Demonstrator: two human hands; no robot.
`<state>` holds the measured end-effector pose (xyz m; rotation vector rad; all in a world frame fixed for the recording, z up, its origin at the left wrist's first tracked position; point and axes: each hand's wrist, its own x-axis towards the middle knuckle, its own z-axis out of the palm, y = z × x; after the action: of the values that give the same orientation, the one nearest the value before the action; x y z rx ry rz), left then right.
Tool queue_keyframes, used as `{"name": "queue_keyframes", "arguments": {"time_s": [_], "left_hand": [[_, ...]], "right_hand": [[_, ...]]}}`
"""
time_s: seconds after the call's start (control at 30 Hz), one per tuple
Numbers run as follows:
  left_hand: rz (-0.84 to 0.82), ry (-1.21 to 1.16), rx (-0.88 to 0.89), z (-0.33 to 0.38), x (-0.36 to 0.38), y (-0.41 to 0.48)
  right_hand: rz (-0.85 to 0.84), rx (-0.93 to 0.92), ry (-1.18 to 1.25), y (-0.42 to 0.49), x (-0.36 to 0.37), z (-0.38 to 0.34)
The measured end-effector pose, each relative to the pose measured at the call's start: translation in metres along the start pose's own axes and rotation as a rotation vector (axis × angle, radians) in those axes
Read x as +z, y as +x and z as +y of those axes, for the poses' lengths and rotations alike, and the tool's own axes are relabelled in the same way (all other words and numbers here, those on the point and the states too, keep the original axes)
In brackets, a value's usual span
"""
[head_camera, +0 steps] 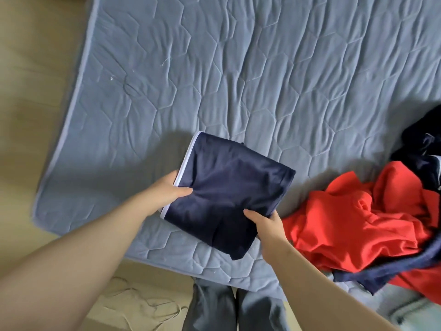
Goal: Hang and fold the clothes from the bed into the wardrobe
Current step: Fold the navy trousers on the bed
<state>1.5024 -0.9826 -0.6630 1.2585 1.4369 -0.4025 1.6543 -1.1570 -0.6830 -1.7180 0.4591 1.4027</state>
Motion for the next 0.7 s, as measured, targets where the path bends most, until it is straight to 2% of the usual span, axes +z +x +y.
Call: {"name": "queue_keyframes", "arguments": {"time_s": [0.13,0.23,0.3,0.37,0.43,0.47,0.53,0.63,0.7], "left_hand": [[0.173,0.075,0.175,0.001,0.003,0.005],[0.163,0.030,0.278,0.010,0.010,0.010],[0.125,0.111,0.275,0.012,0.014,0.015],[0.090,0.225,0.245,0.010,0.017,0.022],[0.110,0.265,0.199,0.005,0.017,0.028],[0.139,0.273,0.186,0.002,0.016,0.030],[0.193,0.281,0.172,-0.005,0.012,0.030],[0.229,0.261,0.181,-0.014,0.011,0.030],[0.226,0.237,0.199,-0.016,0.014,0.032]], "right_hand": [[0.015,-0.107,0.253,-0.006,0.003,-0.013],[0.049,-0.049,0.349,-0.012,-0.003,-0.007],[-0.016,0.063,0.325,-0.013,-0.009,0.004],[-0.200,0.133,0.265,-0.015,-0.010,0.013],[-0.334,0.157,0.053,-0.016,-0.008,0.020],[-0.339,0.148,-0.081,-0.016,-0.005,0.023],[-0.191,0.076,-0.195,-0.011,-0.004,0.028],[0.089,-0.057,-0.071,-0.003,-0.009,0.024],[0.165,-0.137,-0.132,0.002,-0.008,0.022]]}}
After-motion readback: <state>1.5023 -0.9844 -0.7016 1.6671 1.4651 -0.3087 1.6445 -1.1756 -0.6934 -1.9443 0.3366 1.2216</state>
